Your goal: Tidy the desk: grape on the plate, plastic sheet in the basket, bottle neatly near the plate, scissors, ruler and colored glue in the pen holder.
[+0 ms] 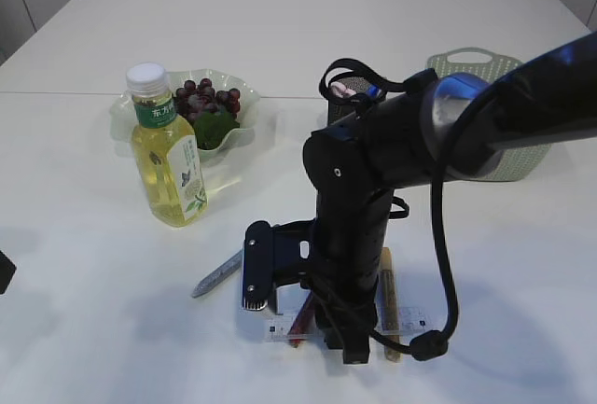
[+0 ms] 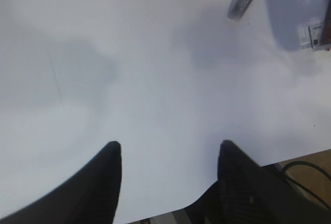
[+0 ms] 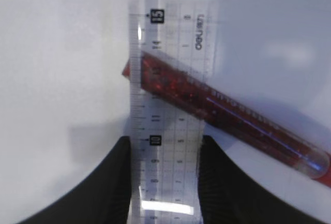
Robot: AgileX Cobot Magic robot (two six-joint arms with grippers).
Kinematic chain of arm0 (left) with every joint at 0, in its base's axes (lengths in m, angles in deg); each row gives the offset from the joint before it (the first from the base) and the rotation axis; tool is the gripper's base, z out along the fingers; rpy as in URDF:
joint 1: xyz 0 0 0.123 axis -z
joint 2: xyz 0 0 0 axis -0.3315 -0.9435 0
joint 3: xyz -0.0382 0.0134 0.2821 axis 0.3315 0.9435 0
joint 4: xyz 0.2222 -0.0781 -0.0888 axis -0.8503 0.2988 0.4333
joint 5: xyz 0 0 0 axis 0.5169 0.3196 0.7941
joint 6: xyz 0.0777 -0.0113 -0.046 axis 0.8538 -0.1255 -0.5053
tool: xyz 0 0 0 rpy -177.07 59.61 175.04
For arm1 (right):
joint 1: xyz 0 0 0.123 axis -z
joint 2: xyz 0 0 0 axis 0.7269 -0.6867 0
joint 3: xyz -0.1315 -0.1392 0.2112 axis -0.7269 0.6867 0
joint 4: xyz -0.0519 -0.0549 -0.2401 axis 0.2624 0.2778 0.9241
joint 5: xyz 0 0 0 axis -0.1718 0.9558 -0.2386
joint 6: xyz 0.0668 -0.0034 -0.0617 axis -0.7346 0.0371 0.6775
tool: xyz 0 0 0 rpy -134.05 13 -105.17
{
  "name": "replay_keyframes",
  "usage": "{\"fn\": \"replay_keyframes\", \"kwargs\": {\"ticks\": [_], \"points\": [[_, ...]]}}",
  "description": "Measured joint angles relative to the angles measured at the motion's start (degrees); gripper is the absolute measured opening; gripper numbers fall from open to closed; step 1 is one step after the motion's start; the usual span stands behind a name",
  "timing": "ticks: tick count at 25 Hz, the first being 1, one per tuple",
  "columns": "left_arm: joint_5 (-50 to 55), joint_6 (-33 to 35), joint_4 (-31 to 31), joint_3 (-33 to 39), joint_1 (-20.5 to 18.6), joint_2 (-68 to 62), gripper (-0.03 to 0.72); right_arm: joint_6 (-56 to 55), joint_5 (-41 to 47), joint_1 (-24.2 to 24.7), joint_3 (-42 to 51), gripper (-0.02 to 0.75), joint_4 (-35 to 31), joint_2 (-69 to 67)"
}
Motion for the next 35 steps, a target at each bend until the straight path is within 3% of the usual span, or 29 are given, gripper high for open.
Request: {"fn": "replay_keyframes", "kwargs": {"ticks": [12,16,20,24,28,35], "points": [[0.0,0.0,0.1,0.0,0.0,0.0,0.432,-2.7,0.0,0.0,0.0,0.3,-0.5,6.7],[0.2,0.0,0.1,0.0,0.0,0.0,0.432,-2.9,-0.1,2.1,0.0,0.3,-4.5,12.7],[0.6,0.0,0.1,0.0,0.0,0.0,0.432,-1.9,-1.7,7.5,0.0,0.3,-9.4,17.8],[0.7,0.0,0.1,0.0,0.0,0.0,0.432,1.6,-4.0,14.5,0.0,0.3,-19.7,20.7],[1.6,0.0,0.1,0.0,0.0,0.0,0.432,11.5,-6.0,20.3,-0.1,0.3,-36.4,20.9],[3.2,0.0,0.1,0.0,0.0,0.0,0.432,36.0,-13.8,25.1,-0.5,0.3,-66.9,19.8]]}}
